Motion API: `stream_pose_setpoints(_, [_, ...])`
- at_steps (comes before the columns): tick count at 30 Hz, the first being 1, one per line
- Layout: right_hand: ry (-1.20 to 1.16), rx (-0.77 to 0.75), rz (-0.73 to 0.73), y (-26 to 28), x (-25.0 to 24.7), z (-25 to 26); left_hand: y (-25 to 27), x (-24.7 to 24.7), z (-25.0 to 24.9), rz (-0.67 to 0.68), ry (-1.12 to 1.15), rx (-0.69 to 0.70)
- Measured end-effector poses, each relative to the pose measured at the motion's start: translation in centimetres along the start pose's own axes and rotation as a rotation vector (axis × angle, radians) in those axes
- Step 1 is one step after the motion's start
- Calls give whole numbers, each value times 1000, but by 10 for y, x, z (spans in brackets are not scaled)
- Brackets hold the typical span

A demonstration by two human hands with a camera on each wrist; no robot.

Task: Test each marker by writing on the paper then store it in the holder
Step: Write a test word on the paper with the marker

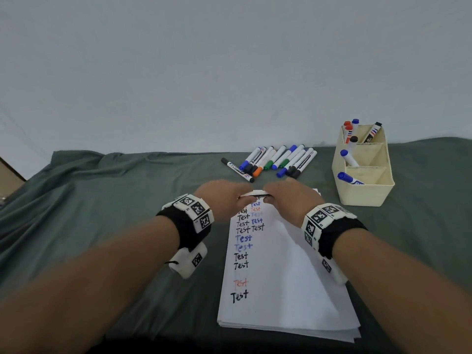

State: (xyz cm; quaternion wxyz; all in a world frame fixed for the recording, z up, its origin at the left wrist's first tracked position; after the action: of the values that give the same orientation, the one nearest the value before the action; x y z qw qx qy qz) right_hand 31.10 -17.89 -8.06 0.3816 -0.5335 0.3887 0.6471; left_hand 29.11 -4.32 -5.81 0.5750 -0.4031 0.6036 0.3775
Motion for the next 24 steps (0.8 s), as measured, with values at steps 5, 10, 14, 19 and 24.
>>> stream_pose_setpoints(5, [-14, 9, -56, 1, -5, -1, -4, 2, 47, 52, 157, -229])
stream_pose_setpoints(10, [-42, 58, -79, 1, -7, -9, 29, 12, 115, 6, 332, -447])
stream_pose_setpoints(14, [-51, 57, -85, -2, -4, -9, 43, 12, 147, -30, 267, -489])
stream_pose_setpoints(19, [-60, 46, -91, -3, -3, -10, 43, 1, 153, 20, 102, -386])
stream_pose_setpoints(24, [-66, 54, -87, -3, -4, -11, 29, -5, 137, 47, -18, -270])
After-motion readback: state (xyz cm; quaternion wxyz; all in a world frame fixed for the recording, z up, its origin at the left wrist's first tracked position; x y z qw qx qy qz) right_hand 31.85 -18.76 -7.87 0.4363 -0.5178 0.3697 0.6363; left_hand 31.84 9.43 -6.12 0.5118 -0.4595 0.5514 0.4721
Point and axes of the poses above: each hand's wrist, its own y-axis away from the middle knuckle, its own x-axis out of the palm, z = x × y, the point moved 9 cm from there along -y, towards the middle knuckle, and after that the axes turned 6 degrees about x, right-handed, at the moved point
